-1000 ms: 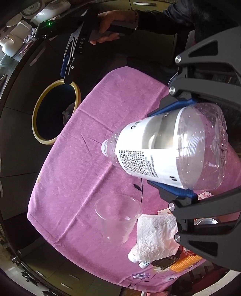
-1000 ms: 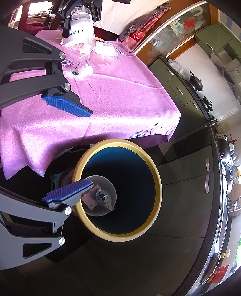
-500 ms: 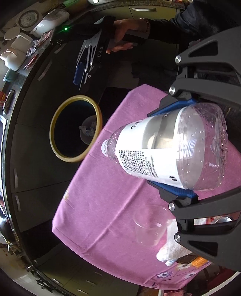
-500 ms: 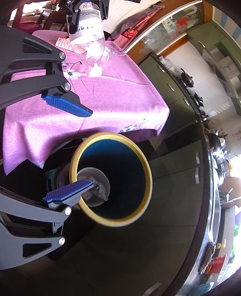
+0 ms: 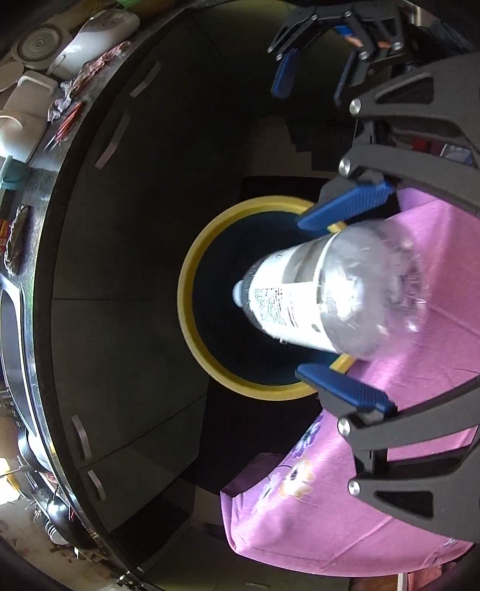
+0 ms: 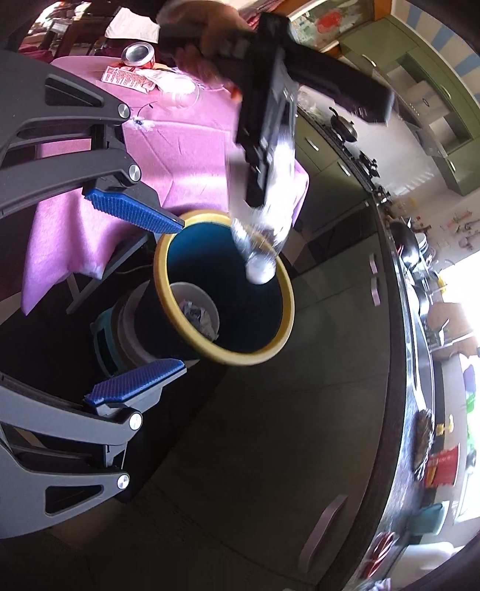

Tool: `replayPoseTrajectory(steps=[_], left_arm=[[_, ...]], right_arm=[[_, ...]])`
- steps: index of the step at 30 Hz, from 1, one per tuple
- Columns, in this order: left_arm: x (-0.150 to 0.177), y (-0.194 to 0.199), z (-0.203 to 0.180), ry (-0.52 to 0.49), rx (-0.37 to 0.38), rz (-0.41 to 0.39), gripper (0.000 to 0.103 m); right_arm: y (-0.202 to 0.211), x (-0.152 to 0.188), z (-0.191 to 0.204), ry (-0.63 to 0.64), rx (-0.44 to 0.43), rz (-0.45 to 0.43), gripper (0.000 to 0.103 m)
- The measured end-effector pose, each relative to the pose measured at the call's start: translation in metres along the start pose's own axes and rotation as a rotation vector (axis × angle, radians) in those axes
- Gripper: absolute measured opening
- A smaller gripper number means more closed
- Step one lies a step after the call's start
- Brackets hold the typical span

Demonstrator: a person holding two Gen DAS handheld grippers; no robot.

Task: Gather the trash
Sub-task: 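Carry the water bottle over the bin and open the left gripper, then grasp the clear plastic cup rim with the right gripper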

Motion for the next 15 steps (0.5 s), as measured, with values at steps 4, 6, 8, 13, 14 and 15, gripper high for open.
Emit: replayPoseTrajectory(steps=[4,6,8,13,14,15], left_arm=[[-0.011,-0.004,0.008,0.028,0.004,-0.032,0.083],[-0.006,0.009,0.008,0.044,0.028,-0.042,0.083],[0.004,0.032,0.011,0.050,0.047,-0.063,0.083],[0.044,0.103,0.031,0.080,0.049,-0.128,0.085],[0.054,0.116,0.035,0.086,0.037,-0.139,0.086],[0.065,0.128,0.041,0.093,0.025,-0.150,0.086]], right_arm=[[0.004,0.003,-0.017,-0.025,0.014,0.000,0.070],[0.004,0.004,-0.019,-0.030,0.014,0.002,0.070],[0.002,0.006,-0.017,-0.025,0.004,0.009,0.070],[-0.012,0.009,0.013,0.021,-0.056,0.035,0.070],[-0.017,0.010,0.025,0.041,-0.075,0.044,0.070],[-0.020,0.010,0.033,0.055,-0.088,0.051,0.070]])
Point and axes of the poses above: each gripper's, at about its wrist camera, not at the fingertips, and y roughly against the way its jaws point, z to its left, x to its underside, the point moved 9 cm from there along -y, roughly the way its jaws point, and after that the axes turned 3 degrees about -z, right-handed, at the moved point
